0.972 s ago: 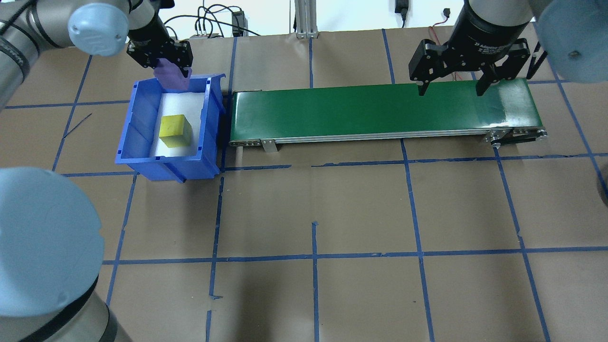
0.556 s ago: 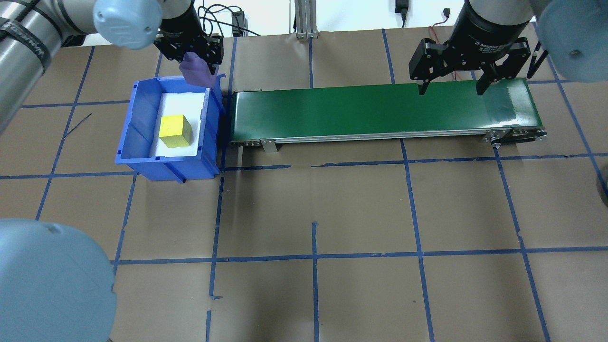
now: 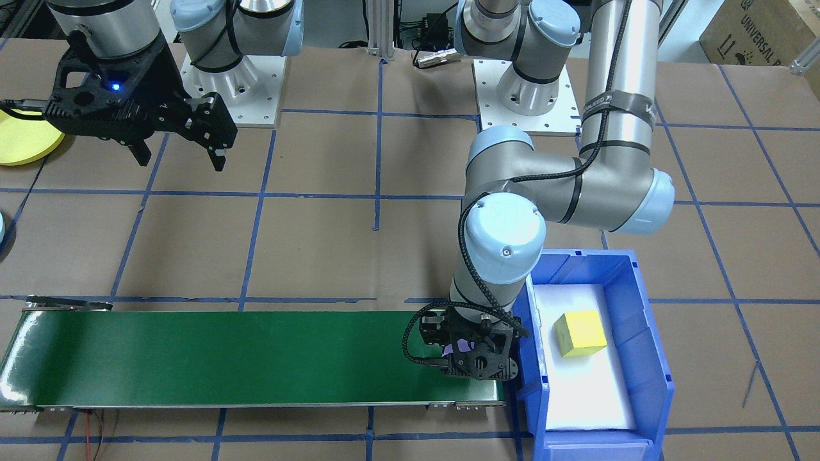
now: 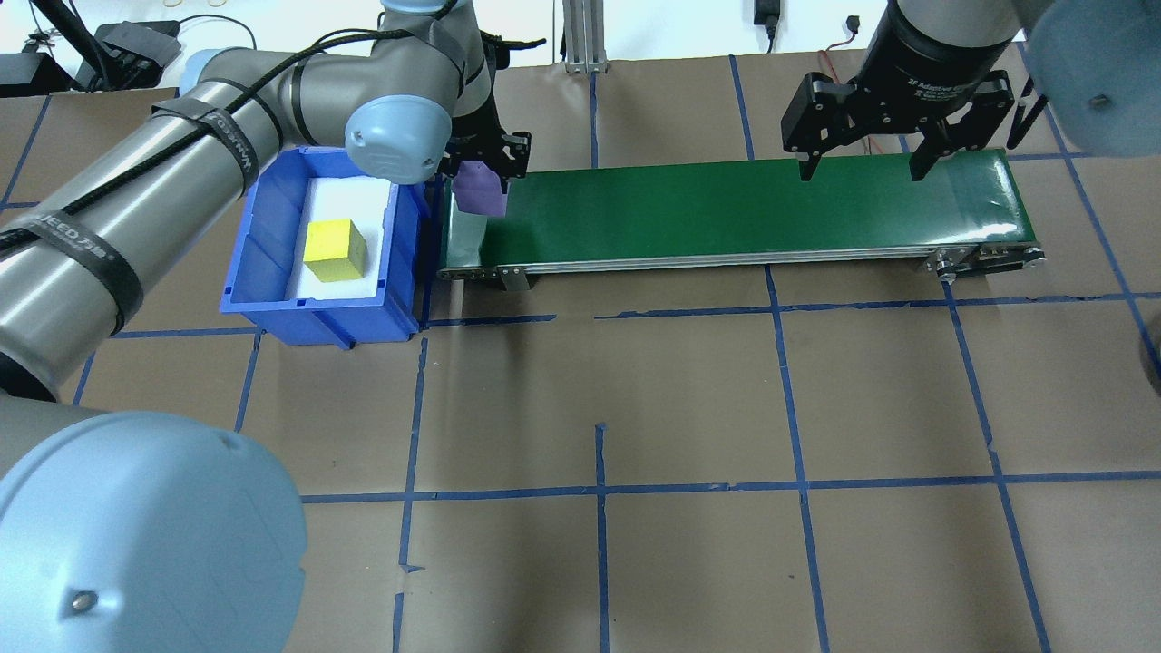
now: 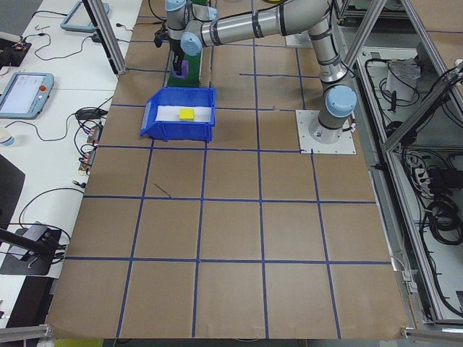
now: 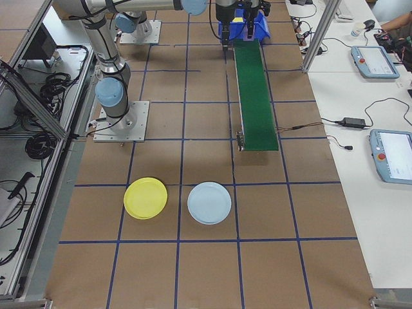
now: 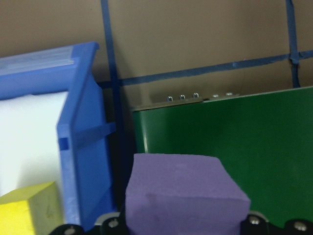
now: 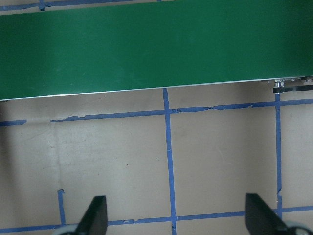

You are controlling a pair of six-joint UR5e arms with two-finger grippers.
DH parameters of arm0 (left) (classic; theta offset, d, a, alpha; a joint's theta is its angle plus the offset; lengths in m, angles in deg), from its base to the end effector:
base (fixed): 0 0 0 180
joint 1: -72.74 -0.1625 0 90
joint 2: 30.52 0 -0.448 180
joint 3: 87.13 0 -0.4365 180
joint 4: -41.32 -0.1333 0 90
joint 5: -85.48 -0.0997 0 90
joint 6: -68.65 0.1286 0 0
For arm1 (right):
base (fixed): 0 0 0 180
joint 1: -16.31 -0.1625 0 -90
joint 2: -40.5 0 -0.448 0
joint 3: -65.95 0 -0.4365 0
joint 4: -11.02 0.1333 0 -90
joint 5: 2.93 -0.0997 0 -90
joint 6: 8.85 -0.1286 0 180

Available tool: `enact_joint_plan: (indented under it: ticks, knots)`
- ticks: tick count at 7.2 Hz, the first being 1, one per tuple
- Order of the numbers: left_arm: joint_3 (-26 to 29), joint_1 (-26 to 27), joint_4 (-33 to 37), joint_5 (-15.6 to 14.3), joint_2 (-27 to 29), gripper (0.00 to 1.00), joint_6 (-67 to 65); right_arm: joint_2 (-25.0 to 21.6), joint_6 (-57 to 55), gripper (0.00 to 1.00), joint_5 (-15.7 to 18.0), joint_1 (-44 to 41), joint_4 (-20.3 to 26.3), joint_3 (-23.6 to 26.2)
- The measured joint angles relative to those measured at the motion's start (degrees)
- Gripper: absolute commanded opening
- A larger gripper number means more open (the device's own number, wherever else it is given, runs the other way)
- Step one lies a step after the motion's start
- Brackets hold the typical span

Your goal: Move block left to right into plate

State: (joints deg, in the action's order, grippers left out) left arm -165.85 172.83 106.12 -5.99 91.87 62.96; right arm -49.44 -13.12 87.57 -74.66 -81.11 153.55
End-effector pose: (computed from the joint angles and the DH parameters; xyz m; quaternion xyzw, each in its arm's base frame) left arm -0.2604 -0.7213 0.2625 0.0379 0.9986 -0.0371 0.0078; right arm 0.1414 -0.5437 0.5079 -0.0289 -0.9988 0.0392 0.0026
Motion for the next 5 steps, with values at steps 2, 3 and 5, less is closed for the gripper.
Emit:
enact_joint_plan:
  ticks: [2,3,5]
  knots:
    - [-0.70,0.32,-0.49,1.76,0.62,0.90,-0.78,0.08,0.26,1.00,0.02,0.00,-0.11,0.02]
    - [-0.91,0.34,-0.52,1.98,0.67,1.00,-0.92,0.10,0.22,1.00,0.04,0.00,-0.14,0.03]
    - [-0.07,0.37,-0.35,2.08,0.24,1.00,-0.84,0.11,0.16,1.00,0.05,0.00,-0.23,0.03]
